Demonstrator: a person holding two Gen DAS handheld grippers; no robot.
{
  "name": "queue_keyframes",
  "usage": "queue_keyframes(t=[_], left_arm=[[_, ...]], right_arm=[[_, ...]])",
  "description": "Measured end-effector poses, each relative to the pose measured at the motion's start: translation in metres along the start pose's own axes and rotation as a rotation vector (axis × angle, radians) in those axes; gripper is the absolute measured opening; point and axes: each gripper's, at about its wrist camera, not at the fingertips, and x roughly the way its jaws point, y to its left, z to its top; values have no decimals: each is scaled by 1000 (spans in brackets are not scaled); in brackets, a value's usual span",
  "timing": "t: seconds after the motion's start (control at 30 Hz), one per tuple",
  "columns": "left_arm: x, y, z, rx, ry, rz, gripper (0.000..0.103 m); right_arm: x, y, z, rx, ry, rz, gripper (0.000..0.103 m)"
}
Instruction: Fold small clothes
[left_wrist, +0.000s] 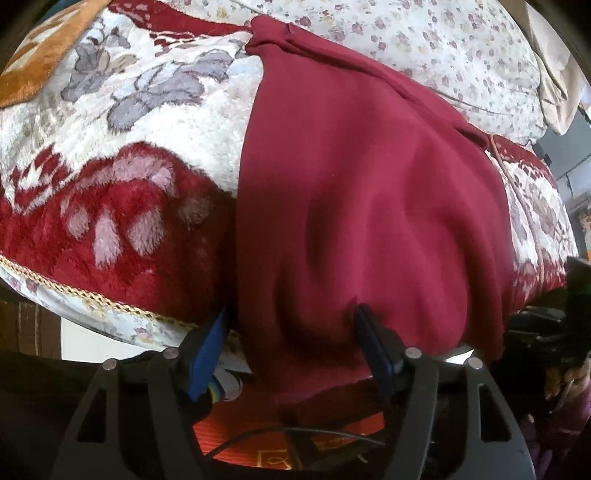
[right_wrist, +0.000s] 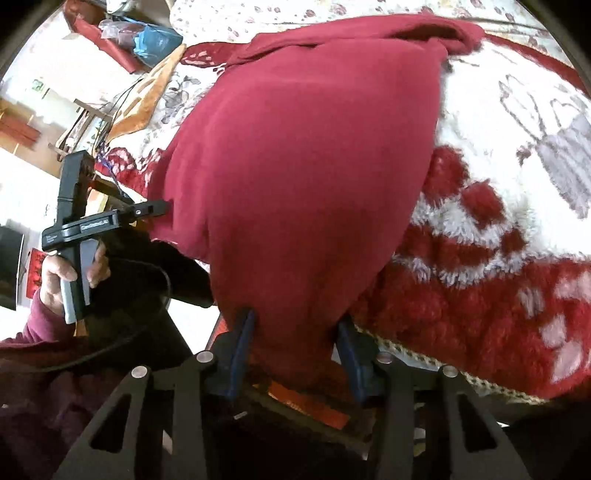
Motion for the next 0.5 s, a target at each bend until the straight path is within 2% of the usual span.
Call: queue_keyframes(t=[0.1,0.13,0.17,0.2,0.23,0.27,0.37,0.5], left_arm=[[3,-3,-1,13,19,5,68],[4,-5,0,21,20,10,65],[3,-6,0,25,21,6,49],[3,-7,1,28,26,1,39],[1,-7,2,28,29,-5,27],[-1,-7,4,21,28,-17,15],[-18,-8,10,7,3,-72,12],[-56,-9,29,-2,-92,-154,12]], right_arm=[[9,-2,1,20,-14,33,57],[8,1,1,8,-14,27,57],[6,4,1,-6,-17,24,54],[3,6,1,-7,-36,31,34],[-2,8,2,-5,-58,45,19],[-6,7,5,6,-74,66,12],[-27,4,14,55,-157,170,12],[-62,-2,31,91,-283,268,12]])
